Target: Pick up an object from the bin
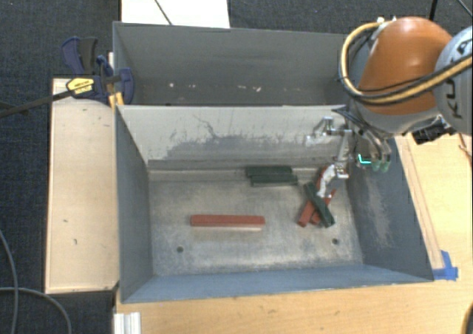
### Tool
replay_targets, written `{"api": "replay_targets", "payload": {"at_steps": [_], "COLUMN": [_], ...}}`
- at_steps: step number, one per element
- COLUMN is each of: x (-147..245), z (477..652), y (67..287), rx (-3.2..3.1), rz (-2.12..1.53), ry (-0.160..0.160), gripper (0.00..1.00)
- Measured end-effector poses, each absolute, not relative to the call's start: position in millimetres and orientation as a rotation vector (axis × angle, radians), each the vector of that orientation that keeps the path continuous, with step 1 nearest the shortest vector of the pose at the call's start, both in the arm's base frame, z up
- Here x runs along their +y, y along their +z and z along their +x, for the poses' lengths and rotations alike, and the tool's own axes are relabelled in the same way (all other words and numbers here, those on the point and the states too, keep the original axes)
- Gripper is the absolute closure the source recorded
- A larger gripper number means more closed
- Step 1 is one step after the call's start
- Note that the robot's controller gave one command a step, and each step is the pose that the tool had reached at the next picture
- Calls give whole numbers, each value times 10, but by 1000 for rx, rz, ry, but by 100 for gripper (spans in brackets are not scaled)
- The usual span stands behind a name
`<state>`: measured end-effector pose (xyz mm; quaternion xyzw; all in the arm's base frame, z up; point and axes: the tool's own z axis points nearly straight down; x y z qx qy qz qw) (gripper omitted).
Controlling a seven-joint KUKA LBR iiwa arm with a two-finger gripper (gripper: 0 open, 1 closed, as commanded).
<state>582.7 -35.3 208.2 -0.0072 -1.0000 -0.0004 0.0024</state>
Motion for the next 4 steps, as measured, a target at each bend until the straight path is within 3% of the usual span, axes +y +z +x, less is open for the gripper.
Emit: {"api": "replay_targets", "payload": {"at_steps": [1, 3, 4], "x": [-353, -508, -550], "z": [5843, 5896, 5916], "y": [2128, 900, 910], "rx": [-3145, -3143, -3135], "rz": [-21, 119, 286], "ry": [0, 0, 0], "gripper": [0, 0, 0]}}
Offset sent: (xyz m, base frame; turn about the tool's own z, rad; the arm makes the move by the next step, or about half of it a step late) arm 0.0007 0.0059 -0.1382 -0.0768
